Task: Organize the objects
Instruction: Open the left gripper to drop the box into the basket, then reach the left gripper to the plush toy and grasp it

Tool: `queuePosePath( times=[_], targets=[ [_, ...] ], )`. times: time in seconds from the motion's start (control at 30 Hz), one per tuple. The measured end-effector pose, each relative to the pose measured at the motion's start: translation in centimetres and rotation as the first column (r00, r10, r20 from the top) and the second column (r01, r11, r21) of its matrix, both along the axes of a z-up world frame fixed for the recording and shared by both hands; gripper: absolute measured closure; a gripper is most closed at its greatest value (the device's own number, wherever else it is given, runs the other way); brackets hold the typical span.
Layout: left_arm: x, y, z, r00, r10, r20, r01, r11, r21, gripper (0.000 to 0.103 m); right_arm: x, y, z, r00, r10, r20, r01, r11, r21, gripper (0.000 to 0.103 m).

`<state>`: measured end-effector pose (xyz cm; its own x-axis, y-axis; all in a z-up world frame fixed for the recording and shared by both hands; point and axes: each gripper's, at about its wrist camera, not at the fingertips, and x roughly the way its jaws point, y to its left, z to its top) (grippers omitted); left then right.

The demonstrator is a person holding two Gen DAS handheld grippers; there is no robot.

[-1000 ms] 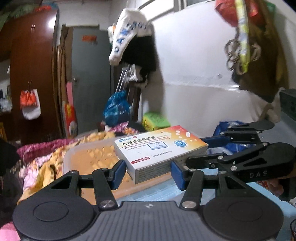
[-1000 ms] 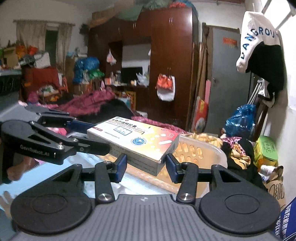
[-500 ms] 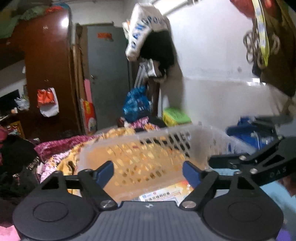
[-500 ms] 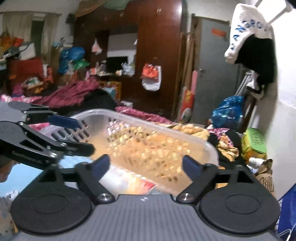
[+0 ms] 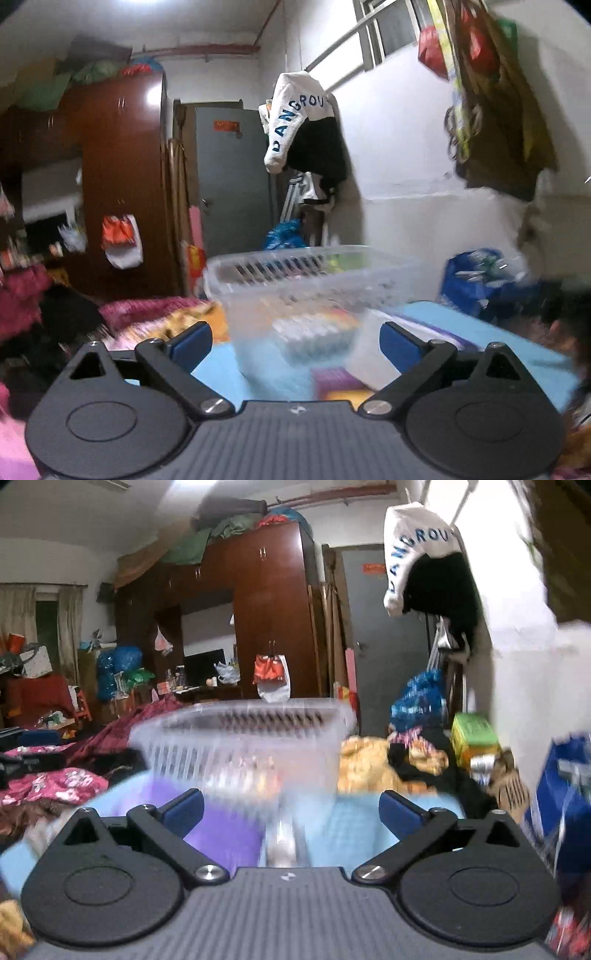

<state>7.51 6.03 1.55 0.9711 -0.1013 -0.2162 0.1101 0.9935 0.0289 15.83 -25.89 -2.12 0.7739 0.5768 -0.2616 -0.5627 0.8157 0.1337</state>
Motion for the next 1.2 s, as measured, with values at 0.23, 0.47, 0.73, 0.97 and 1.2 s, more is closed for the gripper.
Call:
queuePosePath(
  times=[0.23, 0.47, 0.73, 0.97, 1.2],
  targets=[
    [-4.5, -0.4, -3.7, 0.993, 0.108, 0.052, -0.109, 0.994, 0.000, 0.004, 0.6, -1.2, -2.9, 0.994, 0.047, -0.094, -0.041, 0.997, 0.068, 0.000],
    [-6.1, 1.4, -3.1, 0.989, 0.120, 0.081, -0.119, 0.993, -0.025, 0.004, -1.3, -0.9, -1.9, 1.000, 0.018, 0.000, -0.018, 0.997, 0.070, 0.000],
    [-6.8, 2.9, -4.2, 0.985, 0.161, 0.059, -0.157, 0.985, -0.068, 0.005, -6.0, 2.7, -1.1, 0.989, 0.103, 0.106, -0.114, 0.987, 0.113, 0.000],
    [-7.1, 4.5, -5.3, 0.978, 0.200, 0.050, -0.193, 0.973, -0.124, 0.005, -9.0, 11.7, 0.2, 0.937, 0.282, 0.208, -0.278, 0.959, -0.047, 0.017],
    [-6.2, 4.8, -6.5, 0.982, 0.186, 0.025, -0.181, 0.974, -0.139, 0.009, -5.3, 17.0, -1.1, 0.940, 0.324, 0.105, -0.313, 0.943, -0.113, 0.055]
  ],
)
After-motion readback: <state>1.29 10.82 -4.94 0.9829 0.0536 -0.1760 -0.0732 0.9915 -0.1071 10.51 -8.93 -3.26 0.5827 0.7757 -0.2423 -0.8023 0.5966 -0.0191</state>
